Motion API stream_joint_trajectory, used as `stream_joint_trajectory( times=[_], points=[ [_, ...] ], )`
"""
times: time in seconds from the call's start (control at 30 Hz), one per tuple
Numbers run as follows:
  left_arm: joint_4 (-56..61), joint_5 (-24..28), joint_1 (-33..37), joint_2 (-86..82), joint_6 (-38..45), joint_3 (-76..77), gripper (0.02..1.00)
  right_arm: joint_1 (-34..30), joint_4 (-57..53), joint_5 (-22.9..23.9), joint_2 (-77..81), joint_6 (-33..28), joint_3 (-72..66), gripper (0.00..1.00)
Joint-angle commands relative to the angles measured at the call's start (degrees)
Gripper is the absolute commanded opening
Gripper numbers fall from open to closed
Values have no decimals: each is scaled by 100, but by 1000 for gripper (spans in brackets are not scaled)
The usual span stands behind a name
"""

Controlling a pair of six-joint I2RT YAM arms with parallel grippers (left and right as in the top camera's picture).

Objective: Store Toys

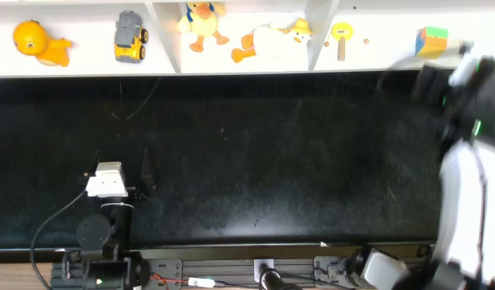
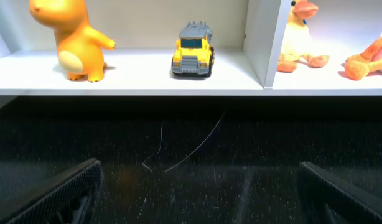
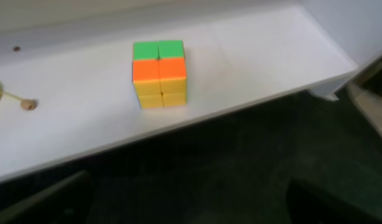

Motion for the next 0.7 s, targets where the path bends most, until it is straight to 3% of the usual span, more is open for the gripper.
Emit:
stream_joint_trajectory(
  times=[0.03,0.13,0.33,0.57,0.7],
  points=[
    [-11,46,31,-59,-85,-17,998,227,1335,-22,-1843,22,-2205,998],
    [-11,46,31,-59,-85,-17,998,776,2044,-17,-2944,-79,-3451,998],
    [-11,46,31,-59,-85,-17,996,1965,1897,-17,-4686,-275,-4736,998],
    [-11,46,31,-59,-85,-17,996,1998,1670,-103,-6520,-282,-5687,996],
    [-11,46,31,-59,-85,-17,998,1982,1519,24,-7324,72,-5672,996]
  ],
)
